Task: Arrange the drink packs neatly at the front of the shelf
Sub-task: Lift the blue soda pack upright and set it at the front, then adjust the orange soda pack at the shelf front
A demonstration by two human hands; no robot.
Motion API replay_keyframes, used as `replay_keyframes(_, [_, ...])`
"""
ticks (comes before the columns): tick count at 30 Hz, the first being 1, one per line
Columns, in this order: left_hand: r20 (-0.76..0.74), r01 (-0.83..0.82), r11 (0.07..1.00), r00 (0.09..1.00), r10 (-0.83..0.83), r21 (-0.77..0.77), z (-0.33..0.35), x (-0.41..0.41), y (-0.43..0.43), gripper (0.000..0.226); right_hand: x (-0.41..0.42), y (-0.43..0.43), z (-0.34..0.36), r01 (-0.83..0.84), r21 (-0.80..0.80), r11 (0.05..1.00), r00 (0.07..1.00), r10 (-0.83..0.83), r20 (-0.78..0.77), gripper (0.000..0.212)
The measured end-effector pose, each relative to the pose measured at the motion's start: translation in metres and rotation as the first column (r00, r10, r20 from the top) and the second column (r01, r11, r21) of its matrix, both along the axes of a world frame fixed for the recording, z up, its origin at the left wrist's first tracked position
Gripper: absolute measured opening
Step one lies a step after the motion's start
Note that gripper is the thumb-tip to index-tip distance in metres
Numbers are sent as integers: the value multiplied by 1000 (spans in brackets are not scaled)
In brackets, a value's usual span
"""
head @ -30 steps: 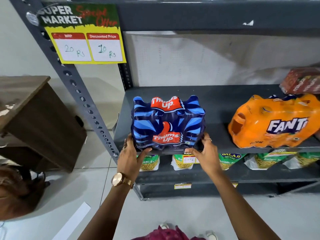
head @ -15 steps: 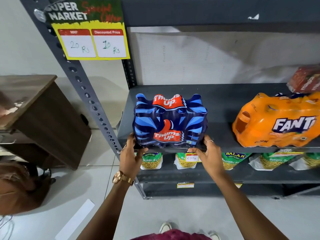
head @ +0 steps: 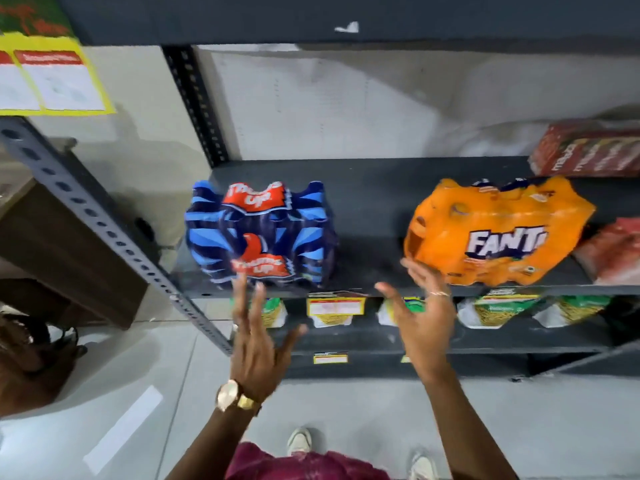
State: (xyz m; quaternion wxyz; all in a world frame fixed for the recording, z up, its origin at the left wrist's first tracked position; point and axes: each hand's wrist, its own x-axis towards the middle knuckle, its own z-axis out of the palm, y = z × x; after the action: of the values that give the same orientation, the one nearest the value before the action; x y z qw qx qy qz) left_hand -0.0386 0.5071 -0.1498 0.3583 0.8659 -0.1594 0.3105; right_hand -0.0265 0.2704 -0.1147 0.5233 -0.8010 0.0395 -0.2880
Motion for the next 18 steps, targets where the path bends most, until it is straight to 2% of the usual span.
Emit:
replay_keyframes(1, [-9,115,992,993,-115,46,2,-4,-25,82,-9,-28,4,99,34,995,991,-101,84,37])
replay_keyframes(3, [-96,286,951,956,-276,118,9,-2,-80,78,-17,-95,11,249,157,956,948,-274,161,33])
replay_keyframes(5, [-203,298,952,938,-280,63,15,13,-125,81,-16,-155,9,296,208,932,940,-323,111,45])
replay_keyframes(6, [-269,256,967,931,-245,5,18,22,-149,85,-11,-183,7,285,157,946,955,-295,41,57])
replay_keyframes(8, [-409,174,983,894,-185,-66,19,44,-188,93,2,-222,-1,105,10,994,988,-103,-117,80])
replay_keyframes(10, [-504,111,988,851,-149,-106,12,59,-216,94,17,-244,-12,-106,-111,988,962,74,-265,72])
replay_keyframes(12, [-527,45,995,845,-85,-89,3,65,-226,94,27,-254,-22,-183,-207,961,932,102,-348,57])
replay_keyframes(15, [-515,-27,998,857,-10,-64,-6,65,-225,95,35,-260,-25,-225,-175,958,912,144,-383,56])
replay_keyframes(18, [-503,-66,994,864,13,-88,-6,68,-228,82,40,-264,-26,-277,-136,951,895,204,-397,59])
